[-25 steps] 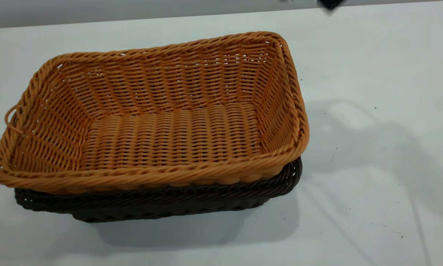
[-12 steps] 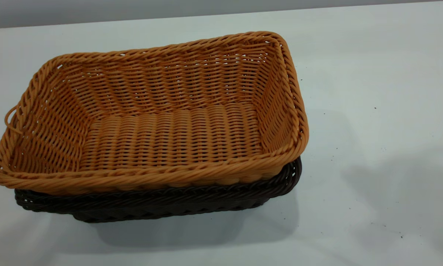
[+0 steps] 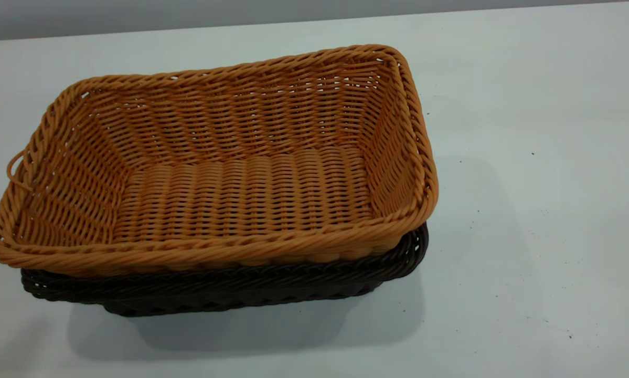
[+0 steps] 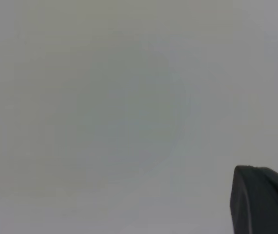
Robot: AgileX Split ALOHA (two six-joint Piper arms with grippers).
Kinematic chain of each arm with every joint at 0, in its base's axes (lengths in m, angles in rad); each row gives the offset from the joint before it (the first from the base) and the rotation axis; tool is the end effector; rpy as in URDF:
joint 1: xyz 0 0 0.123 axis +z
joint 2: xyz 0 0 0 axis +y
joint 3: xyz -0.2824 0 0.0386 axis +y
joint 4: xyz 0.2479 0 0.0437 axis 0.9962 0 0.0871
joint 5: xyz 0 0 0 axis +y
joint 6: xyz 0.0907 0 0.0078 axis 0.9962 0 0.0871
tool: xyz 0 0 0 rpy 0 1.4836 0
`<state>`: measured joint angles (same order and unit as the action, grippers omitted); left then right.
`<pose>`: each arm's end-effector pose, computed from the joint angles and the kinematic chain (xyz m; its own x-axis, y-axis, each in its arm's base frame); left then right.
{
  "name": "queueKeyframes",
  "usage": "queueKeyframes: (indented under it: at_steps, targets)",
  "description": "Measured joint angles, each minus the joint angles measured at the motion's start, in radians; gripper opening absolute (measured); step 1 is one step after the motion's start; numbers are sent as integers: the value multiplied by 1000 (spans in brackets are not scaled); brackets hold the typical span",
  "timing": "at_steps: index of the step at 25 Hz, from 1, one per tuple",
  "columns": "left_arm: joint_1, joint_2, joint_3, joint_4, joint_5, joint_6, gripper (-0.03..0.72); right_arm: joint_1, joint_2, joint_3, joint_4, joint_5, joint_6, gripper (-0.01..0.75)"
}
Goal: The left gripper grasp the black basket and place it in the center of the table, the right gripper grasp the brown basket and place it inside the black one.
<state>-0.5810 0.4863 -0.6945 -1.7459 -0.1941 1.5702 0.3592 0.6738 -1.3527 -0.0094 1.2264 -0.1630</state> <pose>0.0832 -0.0341 0.4062 0.1438 -0.3035 -0.9419 0.4178 0.8815 -0.2203 0.0475 0.0170 0.4785 -0.3532 -0.3093 -0.8829 -0.4081 0.9002 -0.1521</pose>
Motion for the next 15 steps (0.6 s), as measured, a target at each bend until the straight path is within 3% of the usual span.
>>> queueKeyframes:
  at_steps: [6,10,15]
  targets:
    - [0,-57,79,1,18,0,-1,0,-236,117,0,-3,-1,0]
    - [0,-67,96,2,54,0,-1,0,-402,283,0,-11,36,0]
    - [0,-67,96,2,55,0,-1,0,-597,529,0,-103,112,0]
